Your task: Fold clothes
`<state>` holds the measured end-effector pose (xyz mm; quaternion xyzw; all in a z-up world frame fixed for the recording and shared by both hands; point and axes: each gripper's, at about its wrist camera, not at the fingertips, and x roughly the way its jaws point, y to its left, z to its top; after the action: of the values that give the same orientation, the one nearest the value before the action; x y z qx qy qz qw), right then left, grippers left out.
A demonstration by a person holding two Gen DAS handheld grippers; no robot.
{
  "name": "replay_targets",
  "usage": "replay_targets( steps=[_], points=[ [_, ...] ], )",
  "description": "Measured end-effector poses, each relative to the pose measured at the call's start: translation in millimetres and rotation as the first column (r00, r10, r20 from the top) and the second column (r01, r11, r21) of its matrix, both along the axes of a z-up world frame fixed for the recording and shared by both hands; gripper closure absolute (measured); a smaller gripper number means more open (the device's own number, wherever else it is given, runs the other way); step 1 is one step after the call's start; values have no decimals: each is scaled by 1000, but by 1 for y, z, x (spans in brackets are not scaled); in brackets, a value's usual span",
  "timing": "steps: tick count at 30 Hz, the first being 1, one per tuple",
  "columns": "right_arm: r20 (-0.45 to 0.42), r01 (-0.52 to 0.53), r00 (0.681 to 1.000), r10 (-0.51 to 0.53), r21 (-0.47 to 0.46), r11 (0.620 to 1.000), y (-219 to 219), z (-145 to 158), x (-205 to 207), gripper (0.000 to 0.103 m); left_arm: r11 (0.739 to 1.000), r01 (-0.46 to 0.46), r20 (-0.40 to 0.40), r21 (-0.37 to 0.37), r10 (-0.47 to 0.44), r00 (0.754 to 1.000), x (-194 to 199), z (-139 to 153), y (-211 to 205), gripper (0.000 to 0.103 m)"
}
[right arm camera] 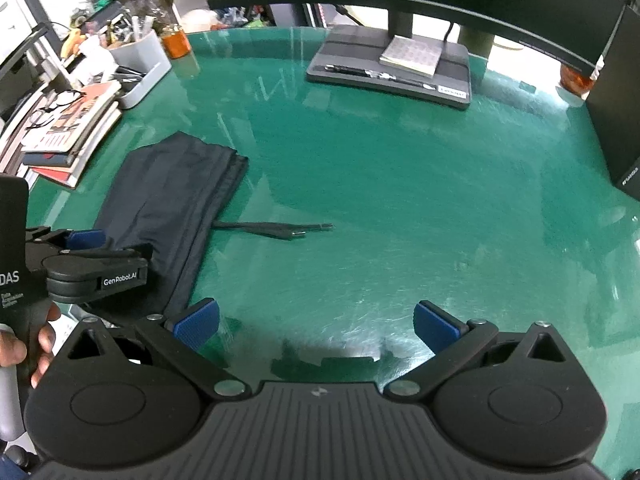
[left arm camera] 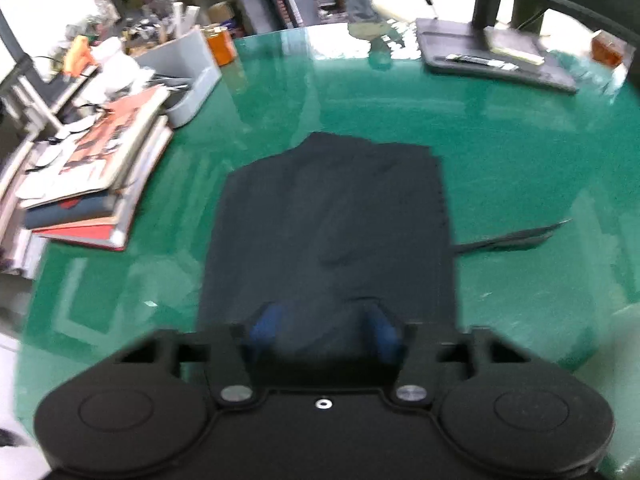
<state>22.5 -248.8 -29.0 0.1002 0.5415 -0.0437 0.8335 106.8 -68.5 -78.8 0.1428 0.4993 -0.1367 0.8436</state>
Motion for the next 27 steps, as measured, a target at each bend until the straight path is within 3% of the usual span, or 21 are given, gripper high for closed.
replay_targets(
  steps=[2, 4, 7, 10, 13, 17, 21, 23, 26, 27],
  points=[
    [-3, 7, 1000, -7, -1, 1000, -2, -2, 1, 0, 1000, 29, 10, -4, -29, 1000, 2, 2, -3, 99],
    [-4, 20, 1000, -20, 5, 1000, -5, -3, 2, 0, 998, 18, 16, -63, -17, 1000, 6, 10, 3, 99],
    [-5, 42, 999, -42, 16, 999, -10, -4, 2, 0, 986, 16, 93, -166, 0, 996, 9, 44, 15, 100],
    [-7, 67, 998, -66, 57, 996, -15, -8, 2, 0, 960, 32, 174, -278, 17, 985, 11, 83, 27, 100],
    [12, 50, 999, -51, 75, 996, -14, -7, 4, 0, 935, 17, 197, -353, 57, 979, 13, 103, 36, 100],
    [134, -69, 990, 53, 117, 991, -5, 4, 3, 0, 896, 12, 219, -444, 96, 971, 9, 133, 45, 100],
    [364, -280, 913, 184, 230, 932, 7, 19, -4, 0, 881, 78, 271, -466, 59, 961, -3, 156, 42, 100],
    [458, -385, 847, 271, 175, 906, 24, 22, 0, 0, 866, 128, 299, -484, 26, 954, -13, 168, 37, 102],
    [529, -491, 759, 380, 81, 868, 52, 17, 16, 0, 837, 230, 358, -496, -44, 933, -30, 183, 22, 102],
    [539, -510, 745, 394, 78, 857, 60, 13, 26, 0, 840, 238, 362, -488, -53, 931, -31, 182, 17, 102]
  ],
)
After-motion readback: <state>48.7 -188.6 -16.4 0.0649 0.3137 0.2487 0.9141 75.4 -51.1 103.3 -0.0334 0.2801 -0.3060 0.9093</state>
